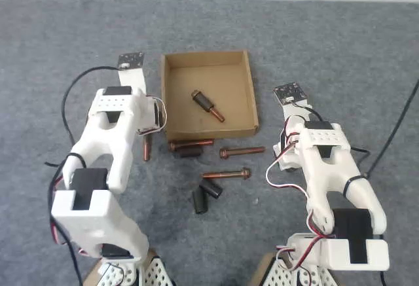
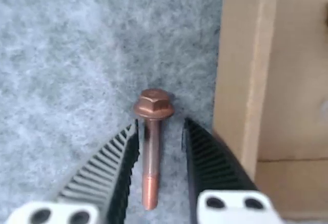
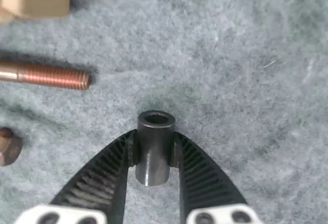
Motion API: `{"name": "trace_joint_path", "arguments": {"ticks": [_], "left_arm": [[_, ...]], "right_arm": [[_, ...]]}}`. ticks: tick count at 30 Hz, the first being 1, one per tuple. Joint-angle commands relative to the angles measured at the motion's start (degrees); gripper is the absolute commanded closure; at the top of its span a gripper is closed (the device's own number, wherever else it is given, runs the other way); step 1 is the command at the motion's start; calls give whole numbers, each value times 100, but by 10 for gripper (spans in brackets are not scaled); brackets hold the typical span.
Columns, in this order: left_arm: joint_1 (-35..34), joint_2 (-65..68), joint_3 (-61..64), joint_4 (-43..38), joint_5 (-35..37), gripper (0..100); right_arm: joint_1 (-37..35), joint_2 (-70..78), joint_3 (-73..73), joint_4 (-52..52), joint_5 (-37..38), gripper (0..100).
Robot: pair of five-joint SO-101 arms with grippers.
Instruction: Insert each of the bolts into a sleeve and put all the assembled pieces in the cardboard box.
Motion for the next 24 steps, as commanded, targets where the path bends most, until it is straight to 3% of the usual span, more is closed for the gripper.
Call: {"name": "trace_joint_path", "arguments": {"ticks": [1, 6, 10, 20, 24], "left_arm": [[-26, -422, 31, -114, 88, 871], [-18, -422, 207, -510, 114, 919], [-18, -422, 207, -598, 536, 953], [18, -70, -92, -352, 571, 956], [-9, 202, -435, -44, 589, 908]], "right_arm": [[-57, -57, -246, -84, 132, 992], [-57, -57, -246, -84, 132, 992], [-57, -57, -246, -75, 132, 992], [-57, -57, -246, -75, 132, 992], [-48, -57, -246, -75, 132, 992]]}}
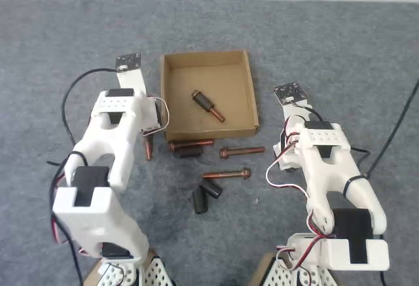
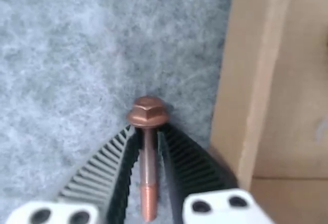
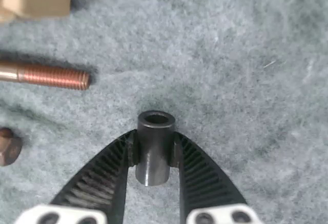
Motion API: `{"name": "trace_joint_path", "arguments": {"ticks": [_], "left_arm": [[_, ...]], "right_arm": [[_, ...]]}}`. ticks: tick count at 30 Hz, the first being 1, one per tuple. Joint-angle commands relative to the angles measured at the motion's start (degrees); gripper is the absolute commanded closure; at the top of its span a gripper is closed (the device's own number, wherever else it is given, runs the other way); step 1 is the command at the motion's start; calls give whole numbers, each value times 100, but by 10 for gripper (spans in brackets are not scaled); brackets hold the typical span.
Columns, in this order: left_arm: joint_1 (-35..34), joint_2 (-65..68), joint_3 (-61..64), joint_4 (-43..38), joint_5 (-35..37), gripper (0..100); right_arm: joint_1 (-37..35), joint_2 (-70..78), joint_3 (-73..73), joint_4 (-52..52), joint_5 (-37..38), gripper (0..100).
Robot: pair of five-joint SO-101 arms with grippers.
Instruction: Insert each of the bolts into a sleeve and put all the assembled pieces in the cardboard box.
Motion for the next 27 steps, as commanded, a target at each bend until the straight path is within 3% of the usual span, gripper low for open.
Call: {"name": "trace_joint_path", "arguments": {"ticks": [1, 5, 15, 27], "left_arm": [[-26, 53, -462, 281, 105, 884], [-44, 123, -541, 387, 105, 866], [0, 167, -558, 378, 70, 990], [-149, 114, -558, 343, -422, 991]], "right_arm": [[-48, -57, -246, -75, 132, 992], [-48, -57, -246, -75, 132, 992], [-48, -57, -246, -75, 132, 992], [-22, -66, -246, -84, 132, 992]]}}
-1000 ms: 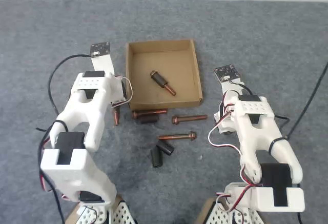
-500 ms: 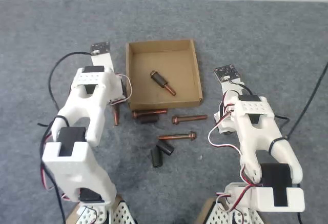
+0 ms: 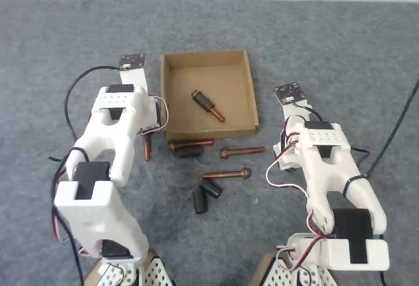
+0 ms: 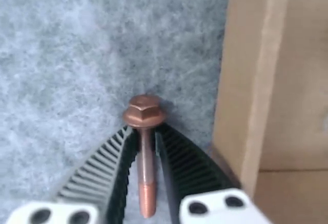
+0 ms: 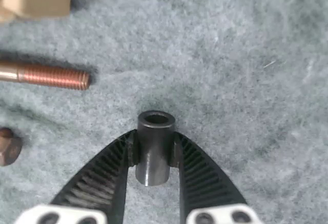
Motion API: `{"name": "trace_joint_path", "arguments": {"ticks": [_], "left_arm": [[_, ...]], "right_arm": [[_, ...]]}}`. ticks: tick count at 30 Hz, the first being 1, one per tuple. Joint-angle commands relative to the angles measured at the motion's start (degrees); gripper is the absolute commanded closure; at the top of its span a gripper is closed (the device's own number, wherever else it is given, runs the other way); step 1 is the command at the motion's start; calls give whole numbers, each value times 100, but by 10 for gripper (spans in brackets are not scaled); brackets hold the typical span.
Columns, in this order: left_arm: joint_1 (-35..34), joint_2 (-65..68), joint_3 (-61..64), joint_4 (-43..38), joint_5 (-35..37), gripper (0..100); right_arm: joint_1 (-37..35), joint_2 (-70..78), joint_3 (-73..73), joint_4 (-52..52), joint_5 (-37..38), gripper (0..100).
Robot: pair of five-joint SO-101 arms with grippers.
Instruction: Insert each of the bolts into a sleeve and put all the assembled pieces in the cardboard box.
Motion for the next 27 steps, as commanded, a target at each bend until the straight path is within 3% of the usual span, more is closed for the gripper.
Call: {"name": "trace_joint_path", "arguments": {"ticks": [1, 6, 16, 27], "left_arm": [[-141, -114, -259, 0, -88, 991], [-281, -255, -286, -9, -132, 991], [-299, -818, 505, -853, -132, 991], [-334, -826, 523, -862, -132, 990]], "right_arm": [[-22, -75, -246, -84, 132, 992], [-4, -110, -264, -215, 105, 992], [585, -426, -299, -1587, 88, 992], [549, -611, -202, -3301, 105, 992]]}}
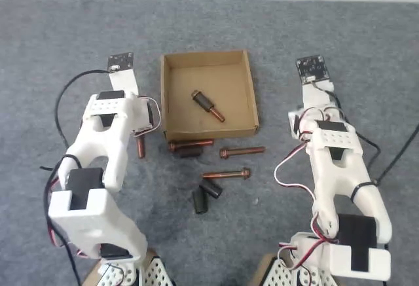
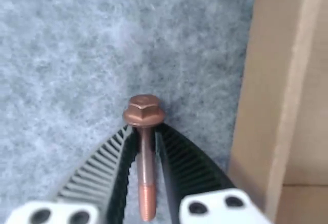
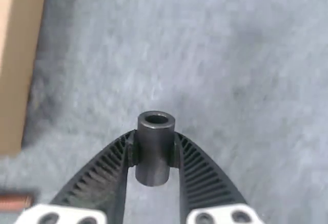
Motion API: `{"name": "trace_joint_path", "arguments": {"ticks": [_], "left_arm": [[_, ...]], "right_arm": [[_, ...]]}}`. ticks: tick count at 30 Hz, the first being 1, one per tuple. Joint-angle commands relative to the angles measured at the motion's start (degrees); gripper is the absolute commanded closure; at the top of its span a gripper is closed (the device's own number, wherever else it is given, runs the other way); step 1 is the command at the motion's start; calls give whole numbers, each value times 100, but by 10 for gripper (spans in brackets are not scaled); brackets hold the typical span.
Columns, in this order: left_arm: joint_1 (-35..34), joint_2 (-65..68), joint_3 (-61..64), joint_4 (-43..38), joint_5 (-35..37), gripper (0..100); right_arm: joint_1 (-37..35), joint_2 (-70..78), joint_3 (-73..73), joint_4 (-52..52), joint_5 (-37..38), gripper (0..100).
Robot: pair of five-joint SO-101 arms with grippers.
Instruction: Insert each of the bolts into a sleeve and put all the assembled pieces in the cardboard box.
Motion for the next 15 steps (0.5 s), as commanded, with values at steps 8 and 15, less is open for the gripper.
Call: {"name": "trace_joint_path", "arguments": {"ticks": [8, 15], "left_arm": [[-53, -404, -48, -123, -70, 990], [-53, -404, -66, -132, -70, 990]], "right_arm": [[-57, -347, 730, -3653, 97, 992], [-92, -338, 1741, -5402, 97, 992]]}}
